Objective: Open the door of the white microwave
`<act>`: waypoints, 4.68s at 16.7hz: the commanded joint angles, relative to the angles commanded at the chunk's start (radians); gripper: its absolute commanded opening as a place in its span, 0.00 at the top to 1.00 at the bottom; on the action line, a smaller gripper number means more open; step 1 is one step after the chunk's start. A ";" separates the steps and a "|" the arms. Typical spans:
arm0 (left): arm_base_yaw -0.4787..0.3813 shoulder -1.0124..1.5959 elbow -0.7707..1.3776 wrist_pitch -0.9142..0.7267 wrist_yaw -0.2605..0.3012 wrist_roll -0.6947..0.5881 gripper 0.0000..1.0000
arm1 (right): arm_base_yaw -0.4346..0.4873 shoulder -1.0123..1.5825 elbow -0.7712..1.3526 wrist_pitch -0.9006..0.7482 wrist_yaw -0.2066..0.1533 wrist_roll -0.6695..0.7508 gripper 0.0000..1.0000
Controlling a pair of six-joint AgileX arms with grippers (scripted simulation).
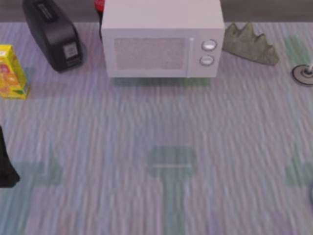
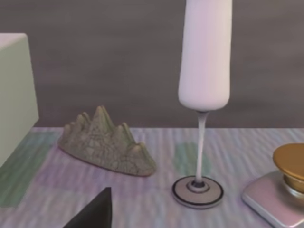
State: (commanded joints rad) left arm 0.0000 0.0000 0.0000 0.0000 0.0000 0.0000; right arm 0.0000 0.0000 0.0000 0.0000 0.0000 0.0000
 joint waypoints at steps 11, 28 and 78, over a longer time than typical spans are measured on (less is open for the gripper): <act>-0.238 0.467 0.377 -0.039 -0.210 -0.121 0.00 | 0.000 0.000 0.000 0.000 0.000 0.000 0.00; -0.877 1.960 1.440 -0.110 -0.775 -0.481 0.00 | 0.000 0.000 0.000 0.000 0.000 0.000 0.00; -0.815 2.314 1.912 -0.400 -0.581 -0.498 1.00 | 0.000 0.000 0.000 0.000 0.000 0.000 0.00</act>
State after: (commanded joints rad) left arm -0.8153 2.3141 1.9124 -0.4002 -0.5808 -0.4980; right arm 0.0000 0.0000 0.0000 0.0000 0.0000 0.0000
